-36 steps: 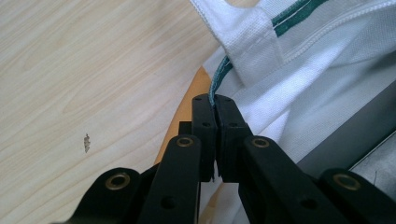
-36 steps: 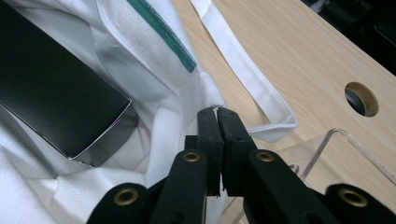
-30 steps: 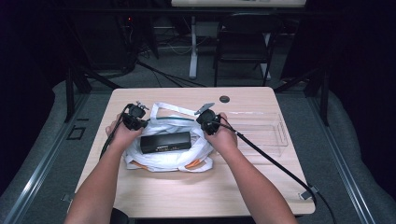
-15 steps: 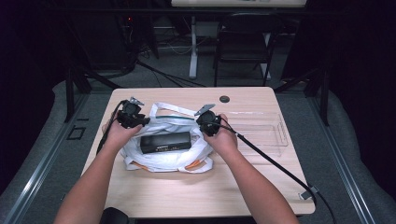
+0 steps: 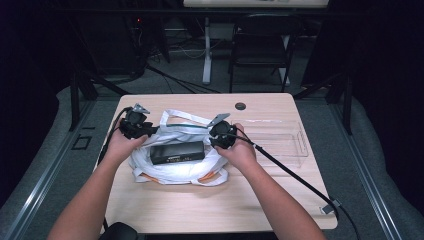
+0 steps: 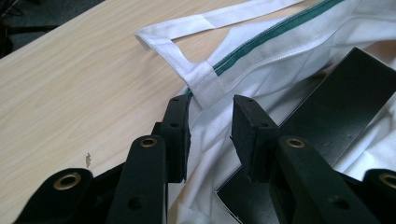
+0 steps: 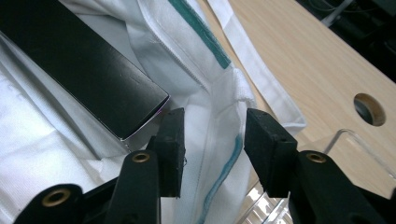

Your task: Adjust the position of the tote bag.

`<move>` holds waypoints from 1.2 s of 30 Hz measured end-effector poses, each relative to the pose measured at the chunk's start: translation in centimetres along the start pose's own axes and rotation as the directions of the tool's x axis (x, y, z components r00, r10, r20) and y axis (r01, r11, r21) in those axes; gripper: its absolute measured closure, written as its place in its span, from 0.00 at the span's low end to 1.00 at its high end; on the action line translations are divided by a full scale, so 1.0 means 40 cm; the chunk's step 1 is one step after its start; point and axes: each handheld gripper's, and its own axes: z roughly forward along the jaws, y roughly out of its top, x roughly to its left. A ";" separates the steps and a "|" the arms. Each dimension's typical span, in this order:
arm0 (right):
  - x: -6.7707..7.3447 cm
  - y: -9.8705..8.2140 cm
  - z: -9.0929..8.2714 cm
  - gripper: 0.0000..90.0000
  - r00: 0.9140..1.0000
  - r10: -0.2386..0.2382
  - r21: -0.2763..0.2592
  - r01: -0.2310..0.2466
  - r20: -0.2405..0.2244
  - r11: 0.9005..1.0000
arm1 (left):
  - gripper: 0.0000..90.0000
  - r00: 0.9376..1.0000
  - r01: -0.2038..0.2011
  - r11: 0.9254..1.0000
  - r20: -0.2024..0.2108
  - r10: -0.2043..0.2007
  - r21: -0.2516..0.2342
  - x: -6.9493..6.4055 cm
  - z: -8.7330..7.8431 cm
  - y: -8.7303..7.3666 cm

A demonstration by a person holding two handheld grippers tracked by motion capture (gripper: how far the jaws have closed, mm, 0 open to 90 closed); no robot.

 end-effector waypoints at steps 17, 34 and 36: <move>0.009 -0.001 -0.102 0.69 1.000 0.016 -0.105 -0.015 0.010 0.994 | 0.62 0.998 -0.069 0.998 0.012 0.069 -0.004 -0.036 -0.046 0.023; -0.025 -0.075 -0.164 0.71 0.995 0.101 -0.129 -0.099 0.007 0.987 | 0.62 0.994 -0.107 0.992 0.040 0.105 0.059 -0.060 -0.057 0.032; -0.026 -0.084 -0.179 0.70 0.995 0.101 -0.138 -0.100 0.005 0.985 | 0.61 0.993 -0.115 0.992 0.046 0.113 0.058 -0.064 -0.059 0.034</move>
